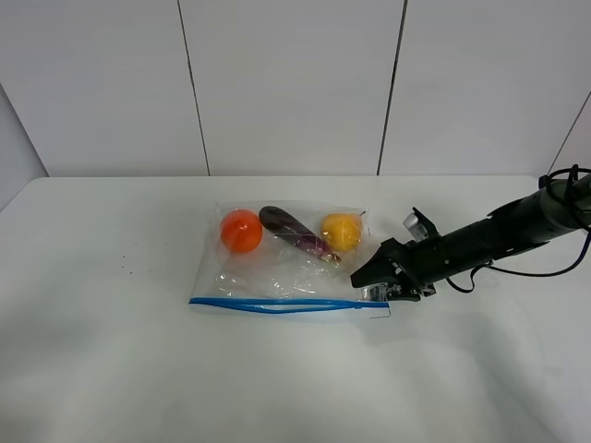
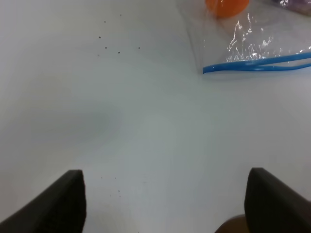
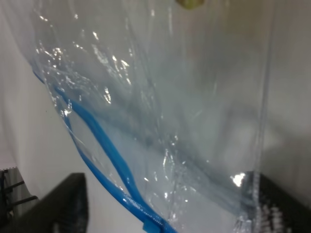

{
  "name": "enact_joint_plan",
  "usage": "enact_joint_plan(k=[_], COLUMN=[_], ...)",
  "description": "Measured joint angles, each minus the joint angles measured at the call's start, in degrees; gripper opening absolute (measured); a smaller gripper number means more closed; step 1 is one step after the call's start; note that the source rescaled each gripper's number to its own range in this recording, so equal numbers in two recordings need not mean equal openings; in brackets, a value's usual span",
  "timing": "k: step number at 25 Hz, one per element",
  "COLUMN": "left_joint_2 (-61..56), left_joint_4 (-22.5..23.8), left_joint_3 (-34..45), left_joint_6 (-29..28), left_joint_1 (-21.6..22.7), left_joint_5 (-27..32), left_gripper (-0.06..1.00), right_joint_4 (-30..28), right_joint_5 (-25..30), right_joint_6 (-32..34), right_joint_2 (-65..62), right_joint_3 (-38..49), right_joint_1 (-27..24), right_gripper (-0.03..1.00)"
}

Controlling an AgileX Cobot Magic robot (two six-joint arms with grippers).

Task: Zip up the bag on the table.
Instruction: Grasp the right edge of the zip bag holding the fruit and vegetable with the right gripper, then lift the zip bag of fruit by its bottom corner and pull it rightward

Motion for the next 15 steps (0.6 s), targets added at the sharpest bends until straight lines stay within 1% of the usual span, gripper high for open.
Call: enact_joint_plan(k=[2,9,10,15], left_joint_2=[0.0,0.0,0.0,0.0], left_joint_4=[0.0,0.0,0.0,0.0], left_joint_3=[0.0,0.0,0.0,0.0], left_joint_6=[0.0,0.0,0.0,0.0], left_joint_1=[0.0,0.0,0.0,0.0], left_joint_5=[0.0,0.0,0.0,0.0], left_gripper=[0.88,0.88,0.88,0.88], right_joint_4=[0.0,-0.3,-0.3,-0.1], right_joint_5=[0.0,0.0,0.2,2.3], right_joint_6=[0.0,0.0,0.0,0.0], right_joint_2=[0.0,0.0,0.0,0.0], right_joint_3=[0.0,0.0,0.0,0.0], right_joint_1=[0.0,0.0,0.0,0.0], right_gripper=[0.58,0.02,0.00,0.00])
